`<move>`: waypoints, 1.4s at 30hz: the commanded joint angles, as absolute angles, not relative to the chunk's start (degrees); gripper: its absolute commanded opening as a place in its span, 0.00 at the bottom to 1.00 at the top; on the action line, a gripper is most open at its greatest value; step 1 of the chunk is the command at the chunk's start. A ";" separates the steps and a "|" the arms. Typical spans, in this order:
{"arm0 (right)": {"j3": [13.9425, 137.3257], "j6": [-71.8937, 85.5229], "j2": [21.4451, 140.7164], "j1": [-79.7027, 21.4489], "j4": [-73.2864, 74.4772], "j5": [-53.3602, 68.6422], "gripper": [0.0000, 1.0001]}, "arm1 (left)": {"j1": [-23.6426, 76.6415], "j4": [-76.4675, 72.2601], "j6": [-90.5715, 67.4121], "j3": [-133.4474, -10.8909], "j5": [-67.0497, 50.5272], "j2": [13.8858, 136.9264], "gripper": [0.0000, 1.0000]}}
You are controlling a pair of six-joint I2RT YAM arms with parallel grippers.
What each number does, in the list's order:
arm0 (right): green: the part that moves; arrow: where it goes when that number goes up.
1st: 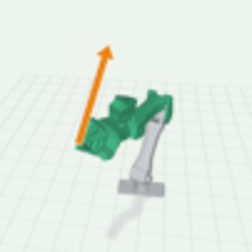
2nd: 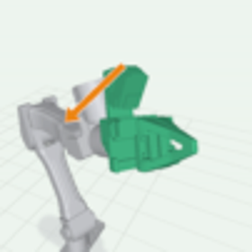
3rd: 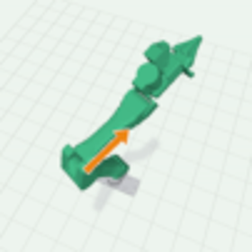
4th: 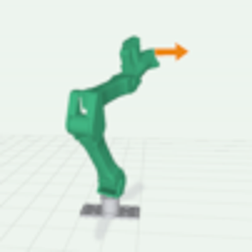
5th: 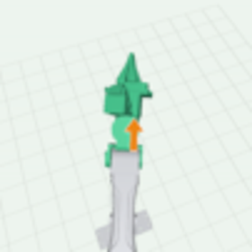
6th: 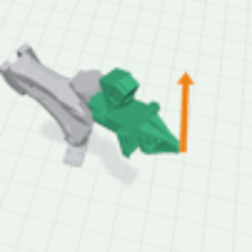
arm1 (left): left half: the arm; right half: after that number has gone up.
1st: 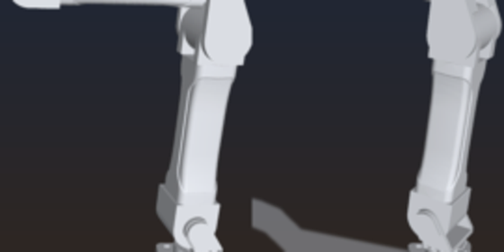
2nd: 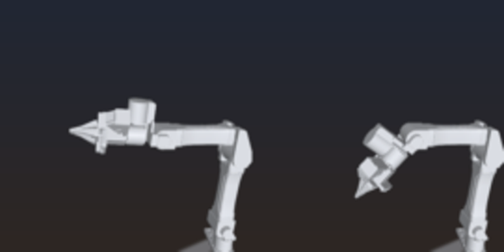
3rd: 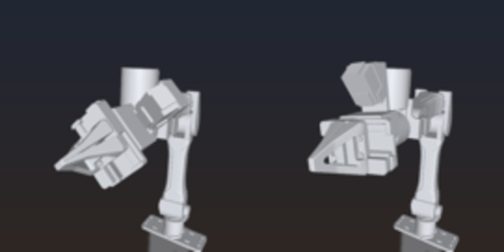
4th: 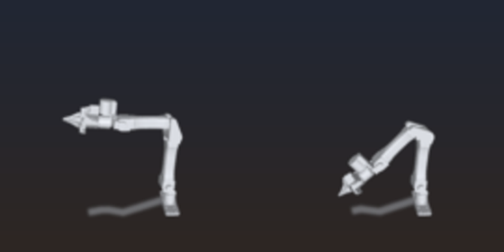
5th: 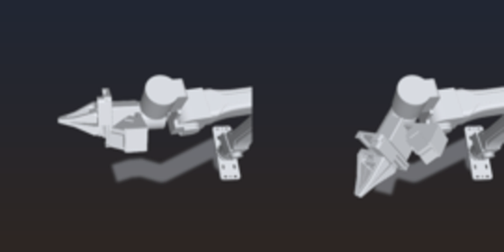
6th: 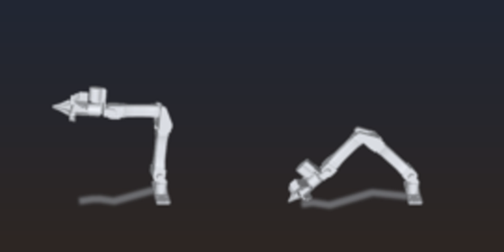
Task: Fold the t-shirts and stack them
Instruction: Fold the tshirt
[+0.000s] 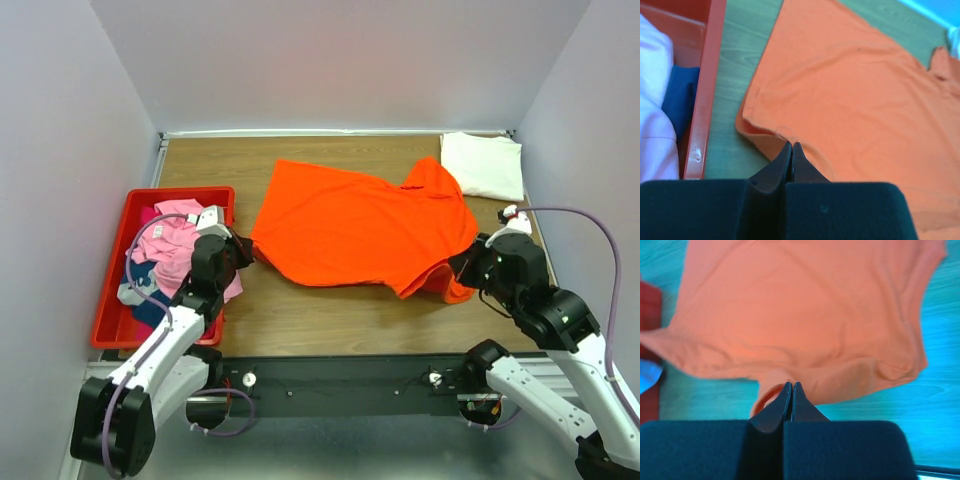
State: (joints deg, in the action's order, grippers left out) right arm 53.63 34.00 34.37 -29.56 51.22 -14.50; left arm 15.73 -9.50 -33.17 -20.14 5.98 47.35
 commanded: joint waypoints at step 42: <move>51.94 28.48 61.61 -24.26 30.41 -48.61 0.01 | 7.12 -23.99 -26.37 -42.00 -8.70 89.38 0.00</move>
State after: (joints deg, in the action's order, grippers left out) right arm 52.86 29.82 60.90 -25.56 33.54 -47.00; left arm 7.70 -22.17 -27.22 -39.77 -7.25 87.94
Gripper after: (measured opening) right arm 0.010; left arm 0.008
